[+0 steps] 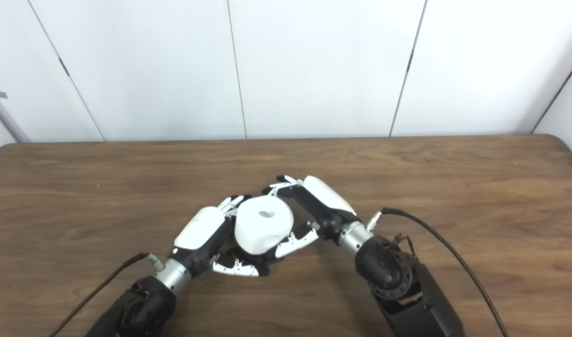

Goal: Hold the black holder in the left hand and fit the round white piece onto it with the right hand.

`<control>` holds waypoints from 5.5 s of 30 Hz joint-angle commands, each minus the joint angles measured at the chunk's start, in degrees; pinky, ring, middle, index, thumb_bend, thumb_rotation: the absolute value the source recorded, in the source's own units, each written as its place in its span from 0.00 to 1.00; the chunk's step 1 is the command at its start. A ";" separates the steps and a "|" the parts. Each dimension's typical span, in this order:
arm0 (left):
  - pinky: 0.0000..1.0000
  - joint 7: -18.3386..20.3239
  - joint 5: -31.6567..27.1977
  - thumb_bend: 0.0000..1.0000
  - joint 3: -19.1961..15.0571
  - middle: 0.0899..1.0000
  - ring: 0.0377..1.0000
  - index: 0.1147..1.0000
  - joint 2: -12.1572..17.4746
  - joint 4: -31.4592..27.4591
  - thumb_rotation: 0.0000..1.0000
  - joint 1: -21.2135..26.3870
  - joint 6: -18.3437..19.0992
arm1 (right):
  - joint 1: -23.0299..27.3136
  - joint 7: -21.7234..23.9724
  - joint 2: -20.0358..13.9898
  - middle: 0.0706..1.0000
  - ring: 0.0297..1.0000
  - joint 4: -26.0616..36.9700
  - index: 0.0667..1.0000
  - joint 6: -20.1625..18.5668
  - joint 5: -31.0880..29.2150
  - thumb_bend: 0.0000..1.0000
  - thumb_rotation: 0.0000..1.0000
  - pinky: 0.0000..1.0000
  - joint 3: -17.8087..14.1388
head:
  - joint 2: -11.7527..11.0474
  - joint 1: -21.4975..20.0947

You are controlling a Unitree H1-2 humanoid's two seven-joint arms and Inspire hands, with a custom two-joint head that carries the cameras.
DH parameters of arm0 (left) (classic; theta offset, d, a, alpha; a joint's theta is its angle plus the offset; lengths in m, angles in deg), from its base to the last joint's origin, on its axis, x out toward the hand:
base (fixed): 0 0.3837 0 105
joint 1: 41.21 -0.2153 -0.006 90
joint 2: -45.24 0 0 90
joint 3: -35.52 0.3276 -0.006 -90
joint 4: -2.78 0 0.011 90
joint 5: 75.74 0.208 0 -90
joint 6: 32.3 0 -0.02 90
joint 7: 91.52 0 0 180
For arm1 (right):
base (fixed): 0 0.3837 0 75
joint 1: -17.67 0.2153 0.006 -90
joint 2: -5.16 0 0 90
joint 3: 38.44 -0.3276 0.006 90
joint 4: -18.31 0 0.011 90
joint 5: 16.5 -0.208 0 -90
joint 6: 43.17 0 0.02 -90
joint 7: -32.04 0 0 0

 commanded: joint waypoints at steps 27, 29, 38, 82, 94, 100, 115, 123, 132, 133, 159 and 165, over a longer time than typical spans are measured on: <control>1.00 0.71 1.51 0.52 0.65 0.79 0.97 0.42 -1.26 -1.10 0.05 1.11 -0.08 | 2.56 1.37 -2.37 0.81 0.97 1.46 0.45 2.41 1.86 0.51 0.15 1.00 1.90 | 0.52 0.12; 1.00 0.63 1.66 0.52 0.69 0.79 0.97 0.42 -1.41 -0.99 0.05 1.08 0.02 | 2.93 1.72 -2.92 0.81 0.97 1.72 0.45 2.89 2.13 0.51 0.15 1.00 2.05 | 0.57 0.07; 1.00 -0.09 1.93 0.52 0.90 0.79 0.97 0.42 -1.80 -0.08 0.05 1.27 -0.17 | 4.82 2.23 -5.07 0.79 0.97 3.79 0.45 6.45 2.95 0.51 0.14 1.00 1.34 | 0.35 -0.30; 1.00 -0.56 1.53 0.52 0.60 0.79 0.97 0.42 -1.48 0.54 0.05 1.24 -0.93 | 13.25 6.56 -11.97 0.74 0.93 9.88 0.44 15.98 9.34 0.52 0.13 1.00 -3.27 | -0.08 -1.14; 1.00 -0.52 1.35 0.52 0.30 0.78 0.96 0.42 -1.25 0.70 0.05 1.33 -1.28 | 15.63 10.75 -12.74 0.73 0.92 9.52 0.44 13.51 8.06 0.52 0.14 1.00 -5.57 | -0.01 -1.62; 1.00 -0.07 1.26 0.52 0.31 0.79 0.97 0.42 -1.36 0.27 0.05 1.26 -0.94 | 14.66 14.62 -11.44 0.74 0.93 11.53 0.44 9.82 6.90 0.52 0.14 1.00 -4.79 | 0.13 -1.66; 1.00 -0.06 0.70 0.52 0.13 0.78 0.96 0.42 -1.27 0.23 0.05 0.96 -1.36 | 13.14 19.46 -8.74 0.76 0.94 13.80 0.45 1.91 7.15 0.52 0.14 1.00 -2.03 | 0.47 -2.07; 1.00 0.05 1.11 0.52 0.19 0.78 0.96 0.42 -1.29 -0.01 0.05 1.00 -1.04 | 13.21 19.75 -8.82 0.76 0.94 13.61 0.44 2.06 7.22 0.52 0.14 1.00 -1.11 | 0.64 -2.03; 1.00 -0.01 1.32 0.52 0.10 0.78 0.96 0.42 -1.54 -0.54 0.05 0.85 -0.67 | 12.49 19.83 -8.37 0.76 0.94 13.40 0.44 1.54 7.57 0.52 0.14 1.00 0.10 | 0.90 -1.62; 1.00 0.05 1.30 0.52 0.09 0.78 0.96 0.42 -1.54 -0.58 0.05 0.83 -0.63 | 12.37 19.64 -8.31 0.76 0.94 13.27 0.44 1.84 7.64 0.52 0.14 1.00 0.29 | 0.89 -1.62; 1.00 0.73 1.62 0.52 0.22 0.79 0.97 0.42 -1.96 -1.75 0.05 0.78 0.88 | 10.48 17.07 -7.47 0.75 0.93 9.84 0.45 6.59 10.02 0.52 0.14 1.00 2.55 | 1.40 -0.96; 1.00 0.59 1.88 0.52 0.27 0.79 0.96 0.42 -2.25 -1.86 0.06 0.67 1.12 | 10.35 14.69 -7.77 0.74 0.94 8.33 0.45 10.29 10.77 0.52 0.14 1.00 2.62 | 1.31 -0.90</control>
